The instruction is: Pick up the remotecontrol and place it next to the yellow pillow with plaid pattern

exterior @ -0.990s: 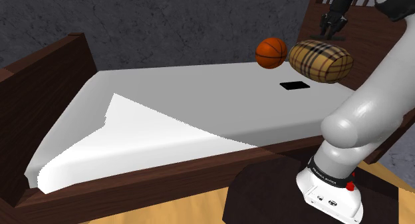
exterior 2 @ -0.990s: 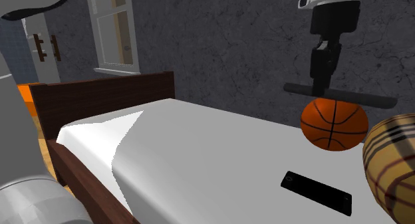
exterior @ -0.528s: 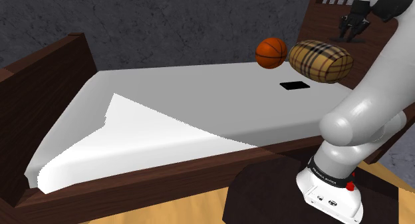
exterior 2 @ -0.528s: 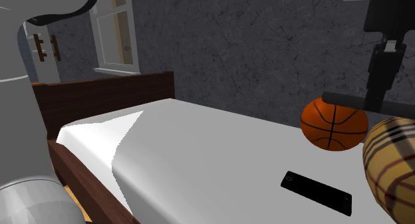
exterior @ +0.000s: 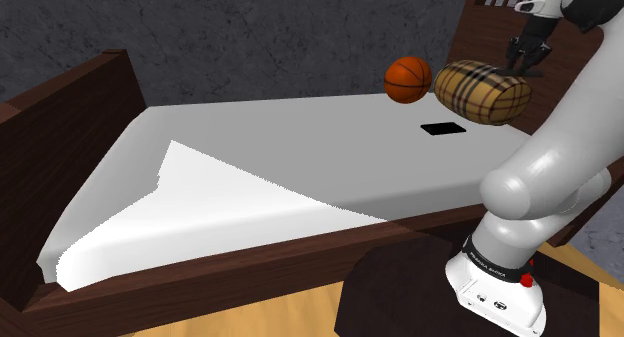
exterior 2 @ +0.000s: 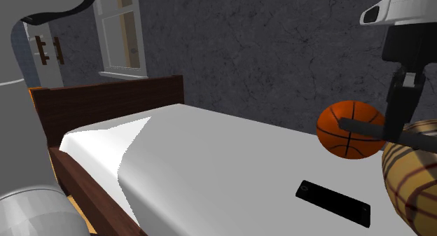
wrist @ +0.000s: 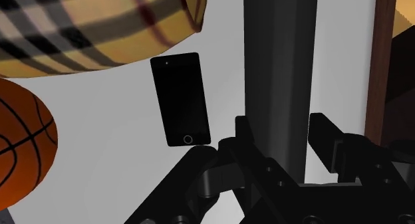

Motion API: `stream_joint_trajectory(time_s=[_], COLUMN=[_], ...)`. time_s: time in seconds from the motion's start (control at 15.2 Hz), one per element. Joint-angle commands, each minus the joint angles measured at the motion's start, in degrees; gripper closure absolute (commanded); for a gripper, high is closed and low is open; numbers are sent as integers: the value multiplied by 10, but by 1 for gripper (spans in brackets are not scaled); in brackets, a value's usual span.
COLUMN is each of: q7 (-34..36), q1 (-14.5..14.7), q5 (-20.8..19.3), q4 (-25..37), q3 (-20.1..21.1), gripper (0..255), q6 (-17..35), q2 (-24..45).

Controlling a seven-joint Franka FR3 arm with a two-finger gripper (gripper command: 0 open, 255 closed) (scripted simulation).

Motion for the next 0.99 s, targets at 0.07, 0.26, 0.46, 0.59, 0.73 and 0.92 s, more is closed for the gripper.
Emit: stream_joint_trajectory(time_s=[0.07,0.26,0.46,0.59,0.73,0.92], q7=[1,1,0,-1,-2,-5], q1=[0,0,0,0,0,-1], q5=[-1,-3,-3,-3,-2,1], q4=[-25,-50,-73,-88,-102,-123], q3=[1,1,1,0,0,-1], gripper=[255,255,255,255,255,255], q6=[23,47,70,85,101,123], q2=[-2,-4,-5,-4,-3,0])
